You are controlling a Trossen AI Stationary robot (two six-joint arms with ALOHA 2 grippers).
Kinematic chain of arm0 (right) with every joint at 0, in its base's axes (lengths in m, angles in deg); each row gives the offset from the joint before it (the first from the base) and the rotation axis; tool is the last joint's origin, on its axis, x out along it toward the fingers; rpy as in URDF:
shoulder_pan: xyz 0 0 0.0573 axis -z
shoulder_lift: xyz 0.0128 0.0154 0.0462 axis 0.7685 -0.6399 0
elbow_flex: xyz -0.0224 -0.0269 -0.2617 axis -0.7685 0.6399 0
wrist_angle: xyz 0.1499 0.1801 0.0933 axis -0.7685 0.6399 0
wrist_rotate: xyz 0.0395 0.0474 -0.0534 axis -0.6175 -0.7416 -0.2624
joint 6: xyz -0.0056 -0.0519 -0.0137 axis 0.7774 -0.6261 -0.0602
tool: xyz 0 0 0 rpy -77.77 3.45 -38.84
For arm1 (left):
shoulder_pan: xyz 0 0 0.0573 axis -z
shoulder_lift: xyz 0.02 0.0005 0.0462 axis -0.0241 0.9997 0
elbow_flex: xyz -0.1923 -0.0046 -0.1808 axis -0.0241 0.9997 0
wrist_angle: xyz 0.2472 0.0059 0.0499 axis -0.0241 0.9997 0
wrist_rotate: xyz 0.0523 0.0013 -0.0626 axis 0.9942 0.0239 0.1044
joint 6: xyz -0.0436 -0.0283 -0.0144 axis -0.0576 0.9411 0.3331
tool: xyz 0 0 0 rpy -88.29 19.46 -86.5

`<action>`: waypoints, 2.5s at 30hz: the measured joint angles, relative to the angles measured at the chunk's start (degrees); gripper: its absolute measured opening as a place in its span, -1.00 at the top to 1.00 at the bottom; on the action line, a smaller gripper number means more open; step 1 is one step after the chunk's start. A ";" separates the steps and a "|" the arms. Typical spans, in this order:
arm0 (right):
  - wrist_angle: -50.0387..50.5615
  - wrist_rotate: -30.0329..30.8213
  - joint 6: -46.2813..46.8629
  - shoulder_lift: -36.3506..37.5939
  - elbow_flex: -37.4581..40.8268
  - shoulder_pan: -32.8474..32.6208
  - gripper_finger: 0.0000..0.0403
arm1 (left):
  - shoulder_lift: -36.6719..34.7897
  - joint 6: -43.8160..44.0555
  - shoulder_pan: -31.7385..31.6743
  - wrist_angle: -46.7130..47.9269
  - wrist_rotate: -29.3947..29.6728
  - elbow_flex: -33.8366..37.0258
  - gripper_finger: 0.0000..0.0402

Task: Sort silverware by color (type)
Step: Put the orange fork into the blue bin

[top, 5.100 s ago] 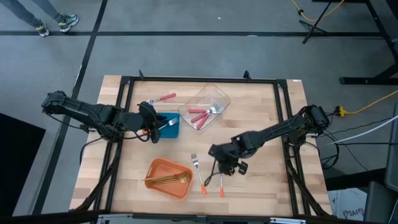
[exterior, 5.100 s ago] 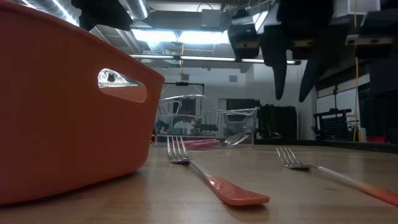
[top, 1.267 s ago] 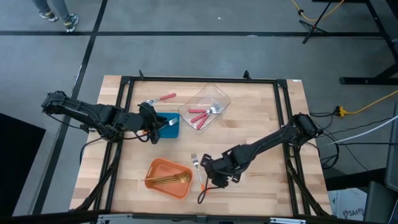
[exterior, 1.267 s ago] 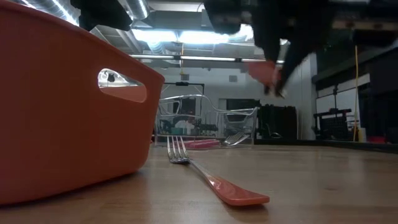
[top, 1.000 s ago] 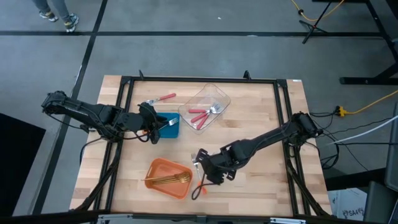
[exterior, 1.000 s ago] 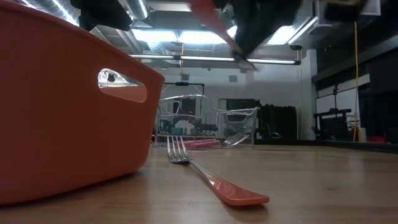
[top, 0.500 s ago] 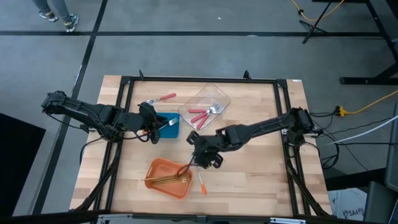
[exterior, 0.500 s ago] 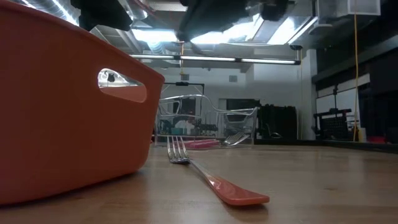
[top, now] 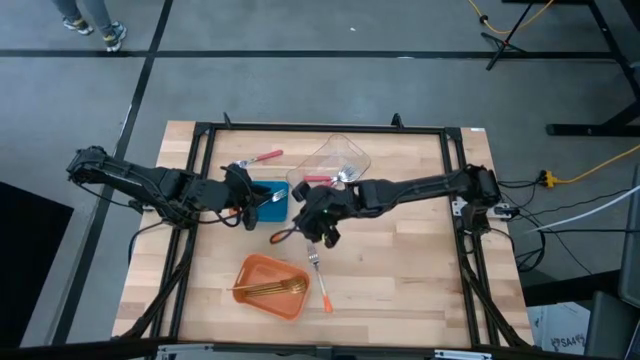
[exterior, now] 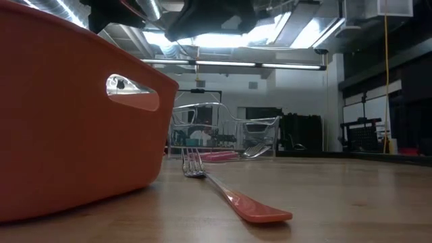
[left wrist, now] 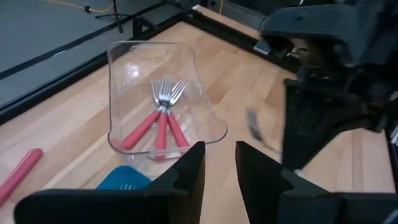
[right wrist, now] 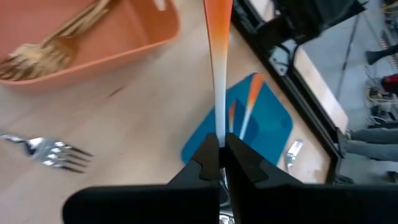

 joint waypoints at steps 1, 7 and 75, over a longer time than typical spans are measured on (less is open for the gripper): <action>-0.58 0.00 0.01 0.00 0.00 0.35 0.99 | 0.00 0.00 0.00 -0.37 0.02 0.00 0.59; -4.70 -2.68 0.07 -0.56 0.00 2.24 0.99 | -0.05 -0.02 0.00 -2.38 0.02 0.00 0.59; -36.65 -4.58 19.60 -21.03 0.04 11.12 0.99 | -0.22 -18.03 -0.07 -6.30 23.69 0.00 0.59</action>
